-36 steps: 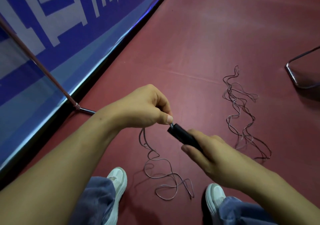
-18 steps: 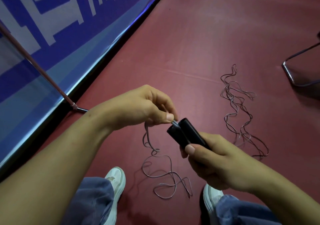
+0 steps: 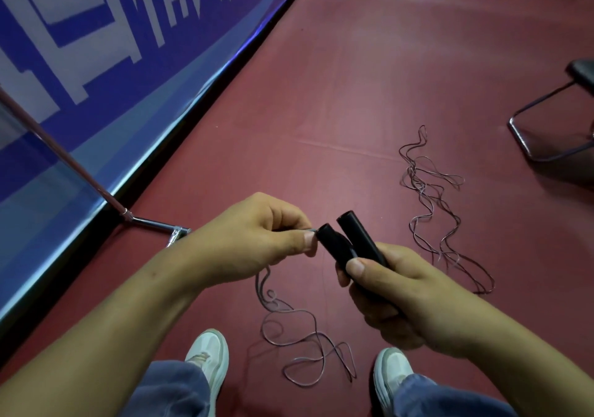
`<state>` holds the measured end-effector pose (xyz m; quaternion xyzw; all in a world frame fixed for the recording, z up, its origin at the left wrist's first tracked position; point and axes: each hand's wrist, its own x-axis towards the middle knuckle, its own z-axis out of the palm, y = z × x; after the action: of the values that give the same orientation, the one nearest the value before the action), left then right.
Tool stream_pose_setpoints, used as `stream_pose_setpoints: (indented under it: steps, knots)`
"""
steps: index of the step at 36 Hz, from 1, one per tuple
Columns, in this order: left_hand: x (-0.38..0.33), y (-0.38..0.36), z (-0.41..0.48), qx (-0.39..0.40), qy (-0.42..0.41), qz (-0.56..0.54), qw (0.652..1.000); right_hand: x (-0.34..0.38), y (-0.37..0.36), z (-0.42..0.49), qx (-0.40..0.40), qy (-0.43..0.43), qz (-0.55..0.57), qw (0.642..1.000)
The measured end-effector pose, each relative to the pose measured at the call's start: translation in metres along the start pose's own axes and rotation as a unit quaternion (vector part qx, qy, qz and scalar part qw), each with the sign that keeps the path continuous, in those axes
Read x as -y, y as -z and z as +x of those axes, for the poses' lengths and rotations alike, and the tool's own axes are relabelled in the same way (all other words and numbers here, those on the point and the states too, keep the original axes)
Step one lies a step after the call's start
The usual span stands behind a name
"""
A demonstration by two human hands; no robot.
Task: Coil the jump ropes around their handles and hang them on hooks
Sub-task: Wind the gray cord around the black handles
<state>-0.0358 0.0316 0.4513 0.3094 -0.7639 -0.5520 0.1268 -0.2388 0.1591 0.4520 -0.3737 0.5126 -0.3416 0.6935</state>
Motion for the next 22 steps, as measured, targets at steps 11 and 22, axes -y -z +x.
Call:
stream_pose_setpoints:
  steps: [11,22]
  knots:
    - [0.005,-0.016,0.01,-0.174,-0.094,-0.019,0.98,-0.011,0.01,0.015,0.183,-0.056,0.231,0.954]
    - [0.006,-0.015,0.021,-0.234,-0.214,0.048,0.947,-0.018,0.014,0.035,0.266,-0.09,0.296,0.913]
